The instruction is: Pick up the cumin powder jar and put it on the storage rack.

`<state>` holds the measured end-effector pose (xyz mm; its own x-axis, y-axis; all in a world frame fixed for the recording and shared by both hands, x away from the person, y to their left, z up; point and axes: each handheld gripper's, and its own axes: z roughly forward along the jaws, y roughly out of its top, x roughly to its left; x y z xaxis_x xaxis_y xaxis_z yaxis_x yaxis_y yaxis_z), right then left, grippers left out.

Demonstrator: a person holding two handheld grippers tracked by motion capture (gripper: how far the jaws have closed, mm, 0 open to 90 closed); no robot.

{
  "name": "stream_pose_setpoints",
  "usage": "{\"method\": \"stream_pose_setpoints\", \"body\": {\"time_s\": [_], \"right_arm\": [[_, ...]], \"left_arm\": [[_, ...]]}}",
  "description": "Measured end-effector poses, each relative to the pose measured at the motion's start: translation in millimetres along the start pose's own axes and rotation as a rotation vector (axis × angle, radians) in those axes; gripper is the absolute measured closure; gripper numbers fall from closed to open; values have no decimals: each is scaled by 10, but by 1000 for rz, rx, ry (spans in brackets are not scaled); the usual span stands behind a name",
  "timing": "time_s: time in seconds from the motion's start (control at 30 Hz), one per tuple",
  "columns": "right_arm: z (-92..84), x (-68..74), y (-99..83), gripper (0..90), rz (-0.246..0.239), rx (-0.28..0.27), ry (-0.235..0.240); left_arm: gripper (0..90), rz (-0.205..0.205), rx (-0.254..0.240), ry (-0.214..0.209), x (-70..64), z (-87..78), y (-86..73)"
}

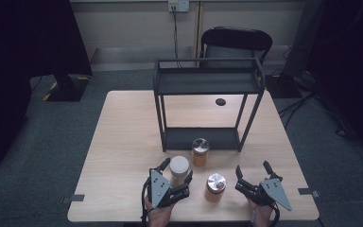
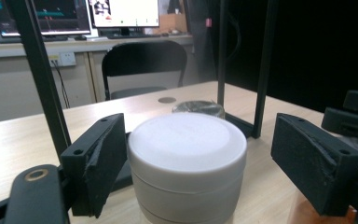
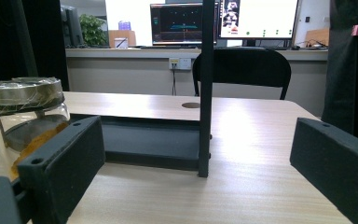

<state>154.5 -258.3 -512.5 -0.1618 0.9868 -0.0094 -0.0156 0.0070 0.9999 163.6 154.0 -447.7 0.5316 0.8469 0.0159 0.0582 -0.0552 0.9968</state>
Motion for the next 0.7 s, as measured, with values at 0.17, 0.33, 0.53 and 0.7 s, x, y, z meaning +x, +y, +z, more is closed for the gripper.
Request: {"method": "stream_pose_setpoints", "body": {"time_s": [0.17, 0.33, 0.53, 0.7], "right_arm": [[0, -4, 1, 20, 2, 0, 2], [-1, -3, -2, 20, 1, -1, 1], [0, -4, 0, 20, 1, 0, 2], [-1, -4, -1, 20, 1, -1, 2]], "left_arm": [[186, -19, 22, 7, 3, 39, -3], [217, -19, 44, 11, -14, 80, 1], [250, -22, 56, 18, -13, 89, -20], [261, -22, 68, 16, -5, 105, -29]]}}
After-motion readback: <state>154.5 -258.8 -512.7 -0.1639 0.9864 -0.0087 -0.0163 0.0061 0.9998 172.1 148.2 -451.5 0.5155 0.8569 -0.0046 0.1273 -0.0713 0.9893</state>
